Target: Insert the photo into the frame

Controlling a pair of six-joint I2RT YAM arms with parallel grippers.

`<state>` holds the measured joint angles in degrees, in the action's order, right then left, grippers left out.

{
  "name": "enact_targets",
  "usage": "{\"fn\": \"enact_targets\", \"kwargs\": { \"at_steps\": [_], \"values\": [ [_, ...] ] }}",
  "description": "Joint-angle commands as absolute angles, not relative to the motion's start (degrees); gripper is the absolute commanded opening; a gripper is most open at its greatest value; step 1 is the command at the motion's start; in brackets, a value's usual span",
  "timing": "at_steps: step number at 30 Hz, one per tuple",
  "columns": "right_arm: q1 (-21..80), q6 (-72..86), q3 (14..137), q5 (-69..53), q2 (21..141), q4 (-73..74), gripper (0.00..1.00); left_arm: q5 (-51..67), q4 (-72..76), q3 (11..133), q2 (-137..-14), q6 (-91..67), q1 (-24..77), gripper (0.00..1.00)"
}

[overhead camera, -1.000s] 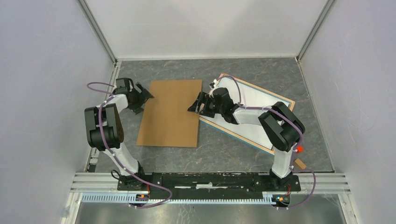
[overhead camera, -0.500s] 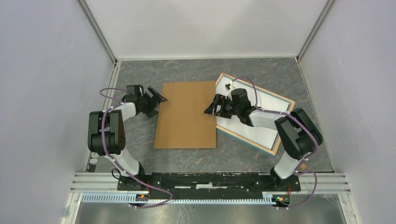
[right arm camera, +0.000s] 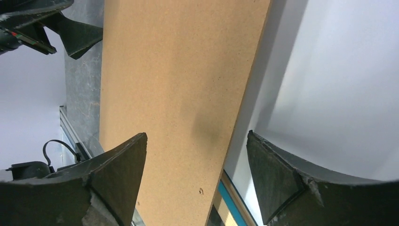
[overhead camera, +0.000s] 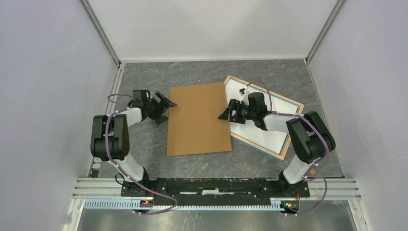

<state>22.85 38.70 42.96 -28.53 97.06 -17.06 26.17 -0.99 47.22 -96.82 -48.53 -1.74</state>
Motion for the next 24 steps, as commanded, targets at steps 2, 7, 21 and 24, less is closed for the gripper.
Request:
{"fn": "enact_targets", "kwargs": {
  "at_steps": [2,7,21,24],
  "values": [
    [22.2,39.9,42.6,-34.9,98.0,-25.0,0.75,26.1,-6.8,44.0,-98.2,-49.9,-1.0,1.00],
    [22.4,45.1,43.0,-36.9,100.3,-30.1,0.64,27.1,-6.0,43.8,-97.5,-50.4,-0.7,1.00],
    [22.9,50.9,47.0,-34.8,103.4,-30.8,0.26,28.6,-4.6,42.8,-93.3,-50.7,2.0,1.00],
    [23.0,51.2,47.6,-35.3,102.2,-30.3,0.11,28.8,-4.3,42.8,-92.5,-51.1,2.4,1.00]
  ]
}}
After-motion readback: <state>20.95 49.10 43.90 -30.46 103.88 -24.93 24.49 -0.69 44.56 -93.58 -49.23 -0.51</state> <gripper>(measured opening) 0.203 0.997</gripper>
